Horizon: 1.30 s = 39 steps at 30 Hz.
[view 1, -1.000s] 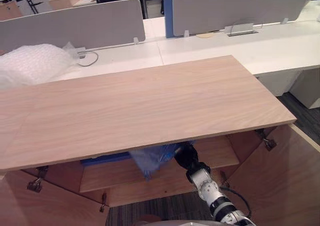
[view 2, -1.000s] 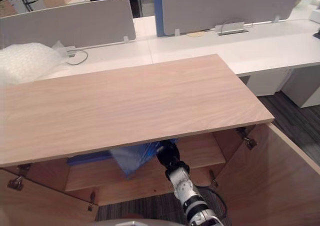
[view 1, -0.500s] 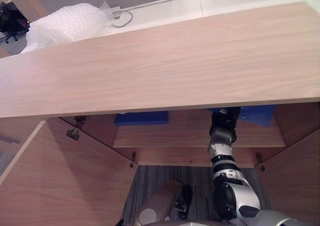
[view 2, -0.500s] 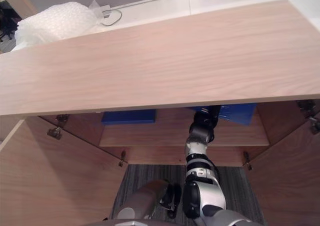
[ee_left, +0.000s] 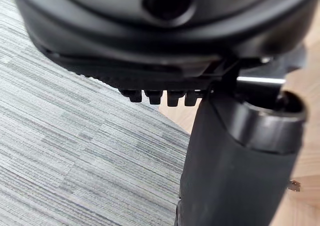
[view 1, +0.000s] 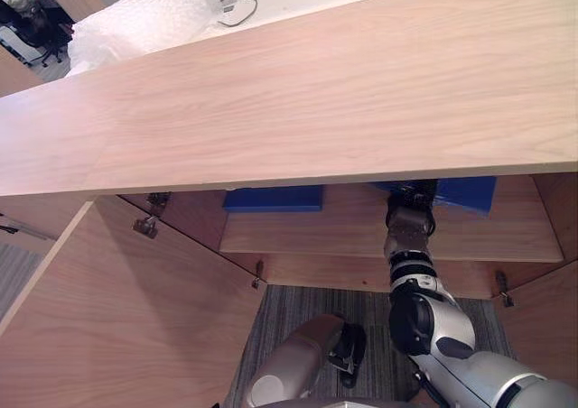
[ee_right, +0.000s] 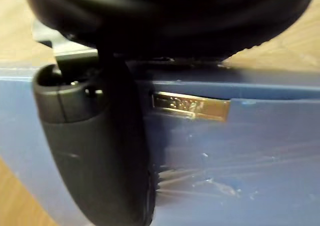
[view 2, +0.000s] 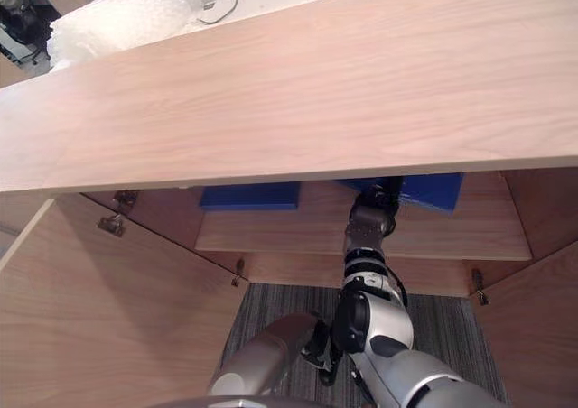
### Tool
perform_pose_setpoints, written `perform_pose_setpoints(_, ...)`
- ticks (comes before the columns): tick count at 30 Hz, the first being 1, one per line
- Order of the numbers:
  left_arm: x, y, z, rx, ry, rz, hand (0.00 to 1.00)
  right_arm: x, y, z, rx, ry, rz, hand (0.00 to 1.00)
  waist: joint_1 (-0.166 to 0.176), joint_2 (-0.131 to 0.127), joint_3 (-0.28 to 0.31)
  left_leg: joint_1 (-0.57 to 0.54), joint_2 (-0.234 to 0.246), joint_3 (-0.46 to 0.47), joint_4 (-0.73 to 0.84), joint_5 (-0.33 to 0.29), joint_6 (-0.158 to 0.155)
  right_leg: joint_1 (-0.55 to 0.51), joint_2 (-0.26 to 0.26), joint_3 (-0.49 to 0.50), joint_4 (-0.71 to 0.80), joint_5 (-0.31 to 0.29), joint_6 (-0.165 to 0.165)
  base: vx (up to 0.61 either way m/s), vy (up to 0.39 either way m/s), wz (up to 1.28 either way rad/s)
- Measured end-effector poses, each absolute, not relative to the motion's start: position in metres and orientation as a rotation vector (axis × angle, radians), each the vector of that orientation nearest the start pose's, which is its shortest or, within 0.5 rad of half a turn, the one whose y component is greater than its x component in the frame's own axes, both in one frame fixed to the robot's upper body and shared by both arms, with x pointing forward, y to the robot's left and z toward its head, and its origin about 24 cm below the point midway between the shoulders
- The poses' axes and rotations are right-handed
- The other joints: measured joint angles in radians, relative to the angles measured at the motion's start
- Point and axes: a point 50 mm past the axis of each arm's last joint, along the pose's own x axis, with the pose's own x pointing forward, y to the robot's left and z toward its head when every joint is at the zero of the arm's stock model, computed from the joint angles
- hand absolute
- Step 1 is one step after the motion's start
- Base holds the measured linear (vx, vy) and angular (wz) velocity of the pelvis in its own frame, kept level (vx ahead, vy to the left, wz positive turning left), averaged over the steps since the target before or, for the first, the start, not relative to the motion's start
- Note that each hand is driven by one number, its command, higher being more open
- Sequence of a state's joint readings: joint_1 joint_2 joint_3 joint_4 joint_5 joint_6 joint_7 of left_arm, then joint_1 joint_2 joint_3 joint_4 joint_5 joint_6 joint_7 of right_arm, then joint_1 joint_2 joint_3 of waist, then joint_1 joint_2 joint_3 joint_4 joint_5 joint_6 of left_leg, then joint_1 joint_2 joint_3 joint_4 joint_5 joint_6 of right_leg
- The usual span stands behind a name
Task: Walk over to the cabinet, pick up the folder, carry it to the office cabinet, place the folder inside the office cabinet, then close the office cabinet door
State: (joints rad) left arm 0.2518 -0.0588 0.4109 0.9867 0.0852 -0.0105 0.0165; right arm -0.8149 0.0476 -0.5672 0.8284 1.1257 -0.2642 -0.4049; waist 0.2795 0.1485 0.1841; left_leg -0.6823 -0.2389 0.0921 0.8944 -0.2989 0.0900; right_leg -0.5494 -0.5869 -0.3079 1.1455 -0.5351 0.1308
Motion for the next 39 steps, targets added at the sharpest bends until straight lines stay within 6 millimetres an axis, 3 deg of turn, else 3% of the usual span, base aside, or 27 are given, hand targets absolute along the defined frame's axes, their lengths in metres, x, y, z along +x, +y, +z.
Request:
perform_pose_setpoints(5,0.024,0.190,-0.170,-0.179,1.222,0.462,1.00,0.374,-0.185,0.071,1.443,0.078,-0.694,1.00,0.002,-0.022,-0.013,0.000,-0.001,0.012,-0.006,-0.001,0.000,-0.017,-0.003,0.018,0.006,-0.005,-0.002,0.09,-0.057,-0.05)
perform_pose_setpoints(8,0.018,0.195,-0.169,-0.203,1.227,0.524,1.00,0.374,-0.178,0.062,1.419,0.137,-0.691,1.00,-0.007,-0.051,-0.034,0.007,0.000,0.025,-0.021,-0.001,0.000,-0.029,-0.003,0.036,0.004,-0.007,-0.005,0.08,-0.069,-0.09)
perform_pose_setpoints(15,0.016,0.198,-0.169,-0.219,1.224,0.562,1.00,0.376,-0.157,0.053,1.315,0.237,-0.586,1.00,-0.014,-0.058,-0.056,0.043,0.021,0.039,-0.056,0.003,0.005,-0.010,0.022,0.043,-0.029,-0.002,-0.014,0.08,-0.068,-0.13)
perform_pose_setpoints(19,0.013,0.198,-0.169,-0.217,1.229,0.564,1.00,0.367,-0.151,0.034,1.223,0.308,-0.542,1.00,-0.014,-0.056,-0.067,0.102,0.023,0.037,-0.094,0.003,0.005,0.046,0.029,0.031,-0.065,-0.001,-0.015,0.10,-0.076,-0.09)
perform_pose_setpoints(25,0.008,0.199,-0.169,-0.215,1.238,0.566,1.00,0.350,-0.157,0.003,1.096,0.399,-0.527,1.00,-0.016,-0.048,-0.085,0.154,0.023,0.028,-0.131,0.005,0.007,0.106,0.033,0.003,-0.108,0.003,-0.011,0.08,-0.058,-0.01)
perform_pose_setpoints(29,-0.003,0.199,-0.169,-0.210,1.266,0.565,1.00,0.330,-0.161,-0.026,0.963,0.512,-0.531,1.00,-0.018,-0.046,-0.091,0.198,0.026,0.028,-0.163,0.006,0.007,0.149,0.044,-0.007,-0.146,0.008,-0.006,0.09,-0.046,-0.07)
perform_pose_setpoints(32,-0.011,0.198,-0.170,-0.208,1.289,0.565,1.00,0.313,-0.166,-0.046,0.944,0.564,-0.541,1.00,-0.020,-0.043,-0.098,0.227,0.032,0.028,-0.185,0.006,0.007,0.177,0.056,-0.011,-0.172,0.014,-0.007,0.08,-0.047,-0.08)
perform_pose_setpoints(39,-0.024,0.192,-0.172,-0.231,1.334,0.549,1.00,0.290,-0.168,-0.069,1.009,0.580,-0.506,1.00,-0.039,-0.047,-0.125,0.249,0.041,0.033,-0.216,0.006,0.005,0.189,0.072,-0.008,-0.203,0.023,-0.005,0.05,-0.049,-0.08)
